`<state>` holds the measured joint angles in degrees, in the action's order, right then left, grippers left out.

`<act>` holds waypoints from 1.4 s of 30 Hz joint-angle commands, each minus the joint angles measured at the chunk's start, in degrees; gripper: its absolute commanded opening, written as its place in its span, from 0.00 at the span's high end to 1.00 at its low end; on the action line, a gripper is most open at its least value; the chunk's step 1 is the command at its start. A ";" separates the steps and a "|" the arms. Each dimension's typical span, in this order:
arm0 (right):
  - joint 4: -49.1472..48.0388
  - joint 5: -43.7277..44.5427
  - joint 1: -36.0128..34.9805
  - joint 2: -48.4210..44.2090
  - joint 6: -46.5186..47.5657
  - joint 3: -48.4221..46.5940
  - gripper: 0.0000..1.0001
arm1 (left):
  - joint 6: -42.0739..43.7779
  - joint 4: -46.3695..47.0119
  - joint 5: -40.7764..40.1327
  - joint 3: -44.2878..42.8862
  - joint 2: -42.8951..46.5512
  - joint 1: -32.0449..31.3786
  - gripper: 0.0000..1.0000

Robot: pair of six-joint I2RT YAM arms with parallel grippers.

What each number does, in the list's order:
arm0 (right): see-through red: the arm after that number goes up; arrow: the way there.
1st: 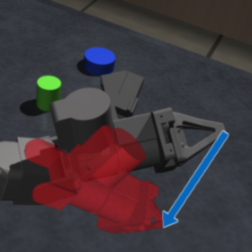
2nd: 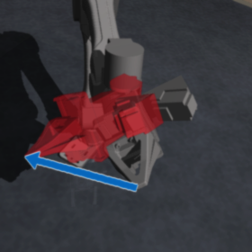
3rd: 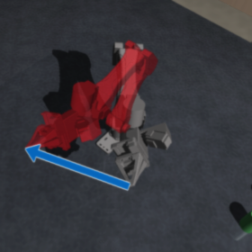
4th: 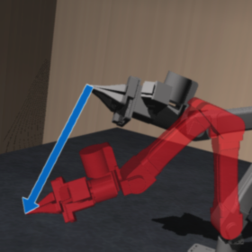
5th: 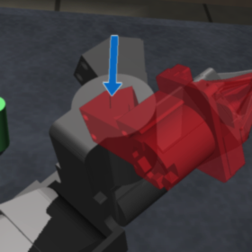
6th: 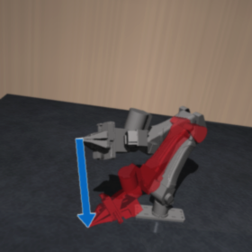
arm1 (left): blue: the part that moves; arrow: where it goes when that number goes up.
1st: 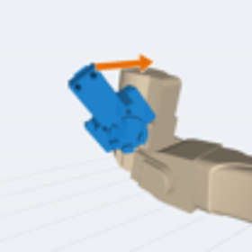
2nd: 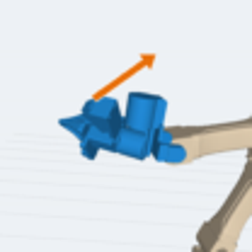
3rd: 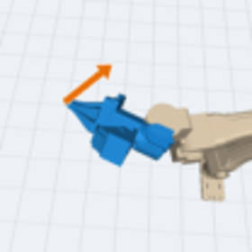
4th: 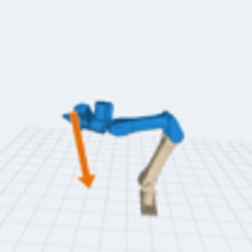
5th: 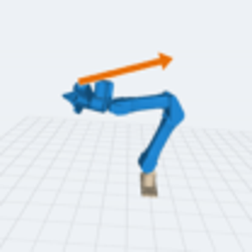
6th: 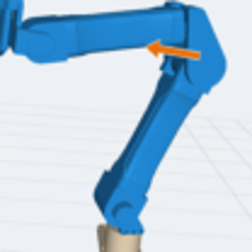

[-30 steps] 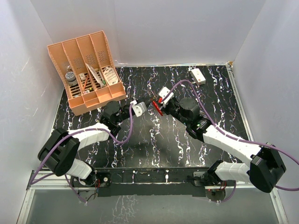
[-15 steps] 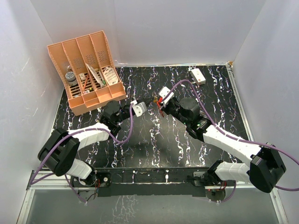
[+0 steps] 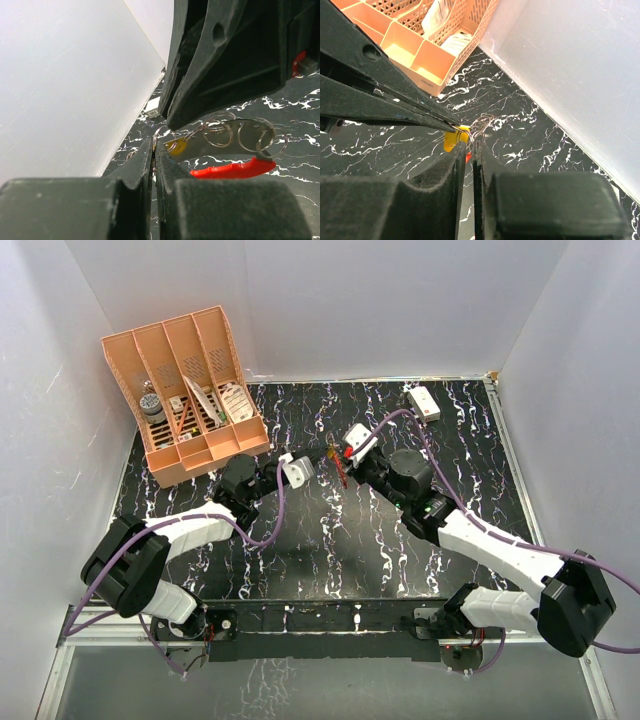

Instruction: Put the keys on the keyring

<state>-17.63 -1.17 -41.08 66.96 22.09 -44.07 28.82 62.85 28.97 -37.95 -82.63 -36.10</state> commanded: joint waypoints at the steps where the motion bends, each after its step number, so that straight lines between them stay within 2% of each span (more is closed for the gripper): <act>1: -4.64 1.82 0.15 -3.17 -1.80 0.61 0.88 | 0.84 4.43 0.15 -2.66 0.99 0.50 1.00; 12: -5.48 4.80 2.48 -5.79 -7.06 2.34 0.83 | 1.50 5.81 1.59 -2.47 1.22 0.91 1.00; 16: -8.35 -1.33 8.09 -5.56 -13.01 3.87 0.82 | 1.07 7.88 3.00 -2.30 1.39 1.20 1.00; 23: -23.13 -17.00 17.91 -4.51 -23.76 10.94 0.74 | -0.43 9.03 5.02 -2.55 1.73 1.42 1.00; 32: -34.38 -24.30 18.94 0.01 -32.77 13.84 0.73 | -4.13 12.42 7.39 -2.80 0.64 1.55 1.00; 42: -43.56 -26.67 18.98 2.45 -40.97 16.30 0.72 | -7.02 16.16 8.30 -3.29 -1.49 1.56 1.00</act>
<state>-52.40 -26.41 -22.37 68.79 -14.46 -28.18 23.55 72.93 34.96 -38.72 -83.59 -34.94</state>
